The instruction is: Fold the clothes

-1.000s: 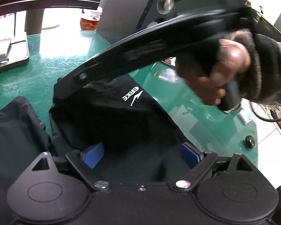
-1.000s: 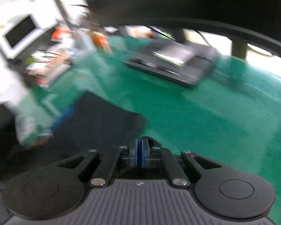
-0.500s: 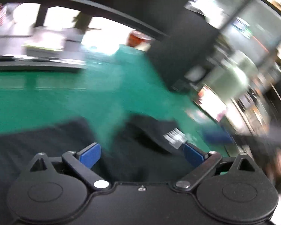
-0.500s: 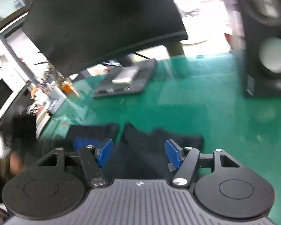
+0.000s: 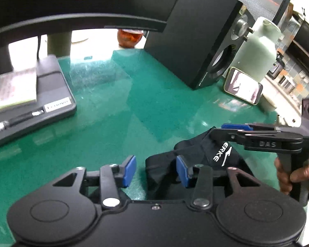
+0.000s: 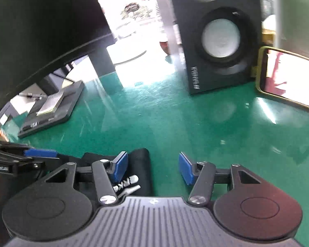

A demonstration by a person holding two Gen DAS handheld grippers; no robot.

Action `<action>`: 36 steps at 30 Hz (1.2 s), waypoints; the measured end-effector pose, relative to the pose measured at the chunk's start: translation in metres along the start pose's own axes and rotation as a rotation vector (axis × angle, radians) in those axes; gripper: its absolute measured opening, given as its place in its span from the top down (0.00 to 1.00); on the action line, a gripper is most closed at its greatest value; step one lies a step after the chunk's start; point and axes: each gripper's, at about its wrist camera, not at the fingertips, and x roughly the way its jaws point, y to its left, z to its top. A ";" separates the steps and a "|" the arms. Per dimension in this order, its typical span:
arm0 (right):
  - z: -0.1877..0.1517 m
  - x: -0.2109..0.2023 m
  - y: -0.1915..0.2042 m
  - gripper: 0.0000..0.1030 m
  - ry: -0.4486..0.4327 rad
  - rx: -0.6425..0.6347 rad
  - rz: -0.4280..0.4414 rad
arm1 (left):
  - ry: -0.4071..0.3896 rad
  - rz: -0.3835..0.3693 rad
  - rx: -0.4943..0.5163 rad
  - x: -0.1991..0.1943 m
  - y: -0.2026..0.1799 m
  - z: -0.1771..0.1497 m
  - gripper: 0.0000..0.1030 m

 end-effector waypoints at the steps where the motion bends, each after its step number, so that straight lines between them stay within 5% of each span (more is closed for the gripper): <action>1: 0.000 0.001 0.003 0.80 0.005 -0.038 -0.010 | 0.006 0.036 0.008 -0.001 -0.003 -0.003 0.89; 5: -0.004 -0.001 0.009 0.89 0.001 -0.098 -0.041 | -0.022 0.118 -0.011 -0.009 -0.011 -0.014 0.91; 6: -0.005 -0.002 0.010 0.89 -0.004 -0.103 -0.055 | -0.027 0.163 -0.008 -0.011 -0.015 -0.016 0.99; 9: -0.007 -0.009 0.010 0.95 -0.035 -0.102 -0.162 | -0.063 0.357 -0.005 -0.022 -0.024 -0.021 0.99; 10: -0.008 -0.011 0.006 0.95 -0.043 -0.079 -0.190 | -0.071 0.371 -0.011 -0.027 -0.025 -0.023 0.98; 12: -0.009 -0.017 -0.005 0.89 -0.056 -0.017 -0.199 | -0.070 0.263 -0.003 -0.033 -0.022 -0.025 0.91; 13: -0.009 -0.022 -0.013 0.83 -0.057 0.033 -0.150 | -0.073 0.226 -0.008 -0.034 -0.020 -0.024 0.76; 14: -0.008 -0.025 -0.018 0.64 -0.064 0.058 -0.127 | -0.076 0.197 -0.026 -0.034 -0.015 -0.021 0.67; 15: -0.007 -0.029 -0.019 0.56 -0.085 0.052 -0.144 | -0.080 0.175 -0.058 -0.032 -0.009 -0.017 0.58; 18: 0.000 -0.035 -0.016 0.52 -0.125 0.007 -0.141 | -0.056 0.016 -0.144 -0.013 0.009 0.001 0.50; 24: -0.002 -0.027 -0.006 0.44 -0.066 -0.038 -0.104 | 0.041 -0.128 -0.096 0.025 0.002 0.025 0.57; 26: -0.006 -0.024 -0.005 0.38 -0.044 -0.030 -0.098 | 0.051 -0.163 -0.070 0.026 -0.005 0.025 0.74; 27: -0.008 -0.019 -0.004 0.38 -0.019 -0.028 -0.105 | 0.050 -0.169 -0.034 0.026 -0.014 0.024 0.92; 30: -0.013 -0.016 -0.002 0.33 -0.015 -0.054 -0.128 | 0.005 -0.101 0.060 0.016 -0.038 0.019 0.94; 34: -0.018 -0.016 0.001 0.30 -0.017 -0.088 -0.178 | -0.130 0.093 0.268 -0.017 -0.080 0.001 0.94; 36: -0.019 -0.015 0.000 0.27 -0.020 -0.083 -0.193 | -0.141 0.069 0.358 -0.030 -0.099 -0.014 0.94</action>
